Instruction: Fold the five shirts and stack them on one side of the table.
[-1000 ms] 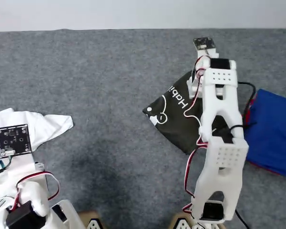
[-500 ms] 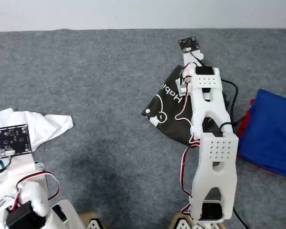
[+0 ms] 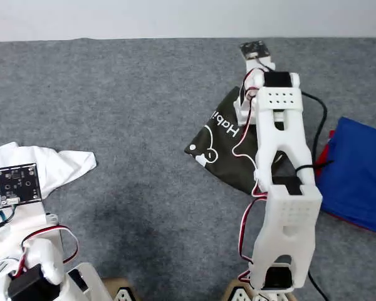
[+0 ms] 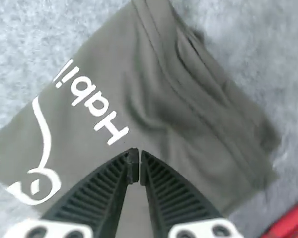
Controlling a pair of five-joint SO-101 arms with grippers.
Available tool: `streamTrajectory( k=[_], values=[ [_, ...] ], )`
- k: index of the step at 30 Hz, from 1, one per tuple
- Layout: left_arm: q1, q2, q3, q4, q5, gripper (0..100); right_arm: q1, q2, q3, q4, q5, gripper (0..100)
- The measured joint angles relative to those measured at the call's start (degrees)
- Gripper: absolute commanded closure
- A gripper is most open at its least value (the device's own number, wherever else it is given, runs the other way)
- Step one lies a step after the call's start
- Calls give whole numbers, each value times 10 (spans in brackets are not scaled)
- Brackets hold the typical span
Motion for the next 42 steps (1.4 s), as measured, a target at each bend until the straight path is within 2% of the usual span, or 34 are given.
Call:
streamTrajectory(
  k=[9,15,20,31,42],
  values=[
    [0,0,0,0,0,995,0,-40,0,95,-172,971],
    [0,0,0,0,0,995,0,-40,0,126,-253,738],
    [0,0,0,0,0,995,-1,-40,0,130,-329,612],
    [0,0,0,0,0,995,-4,50,0,68,-418,602],
    [0,0,0,0,0,995,-6,142,-7,-10,-433,605]
  ],
)
